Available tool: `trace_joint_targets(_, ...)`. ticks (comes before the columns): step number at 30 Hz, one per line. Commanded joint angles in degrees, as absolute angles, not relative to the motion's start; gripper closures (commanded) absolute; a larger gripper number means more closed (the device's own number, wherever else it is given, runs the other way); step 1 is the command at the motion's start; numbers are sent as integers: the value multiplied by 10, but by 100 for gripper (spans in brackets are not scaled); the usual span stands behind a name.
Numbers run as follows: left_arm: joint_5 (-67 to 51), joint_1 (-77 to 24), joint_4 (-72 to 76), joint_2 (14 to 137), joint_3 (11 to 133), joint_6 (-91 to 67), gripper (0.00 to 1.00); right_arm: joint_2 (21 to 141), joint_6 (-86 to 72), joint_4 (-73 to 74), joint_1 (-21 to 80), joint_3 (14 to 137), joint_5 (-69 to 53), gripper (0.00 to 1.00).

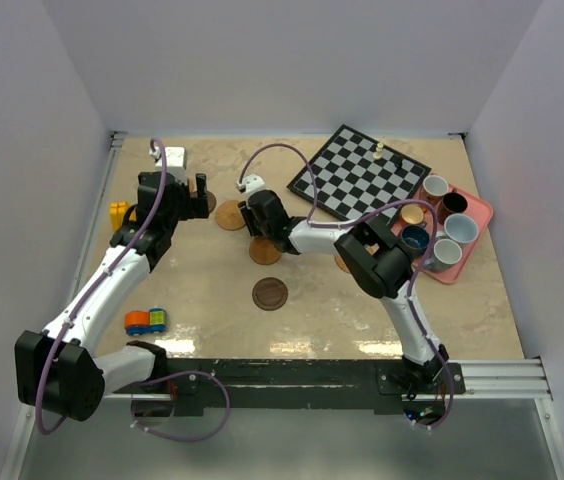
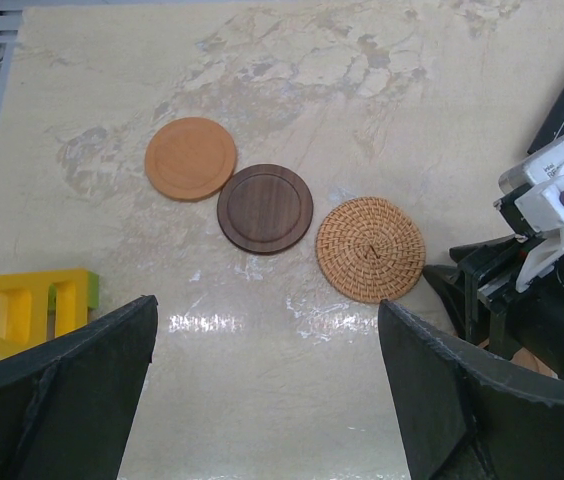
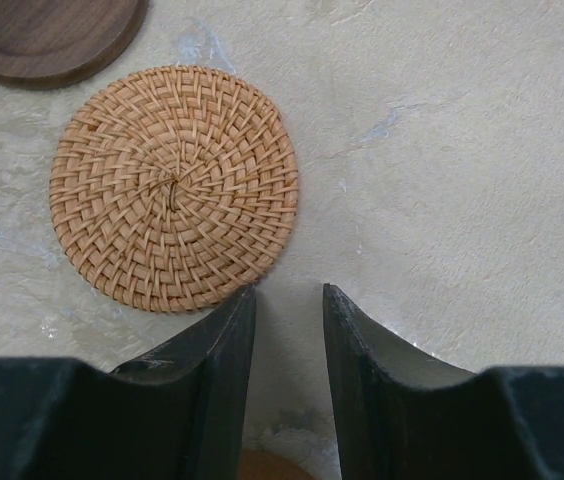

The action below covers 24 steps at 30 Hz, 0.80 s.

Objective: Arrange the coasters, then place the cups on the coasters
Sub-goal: Move the coaster to the center of the board.

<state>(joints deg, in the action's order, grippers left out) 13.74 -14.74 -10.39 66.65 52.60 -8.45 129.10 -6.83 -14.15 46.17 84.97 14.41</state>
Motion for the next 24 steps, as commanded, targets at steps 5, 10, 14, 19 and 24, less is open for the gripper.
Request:
trace_joint_targets(5,140,-143,-91,666,535,-91,4,1312,-94,-133,468,882,159,62)
trace_joint_targets(10,140,-143,-91,665,534,-91,4,1316,-100,-132,468,887,157,62)
trace_joint_targets(14,141,-143,-92,666,535,-91,4,1320,-103,-133,469,891,156,62)
trace_joint_targets(19,141,-143,-92,665,535,-91,4,1323,-105,-132,470,893,157,62)
trace_joint_targets(24,141,-143,-92,666,534,-91,4,1325,-108,-131,470,894,164,62)
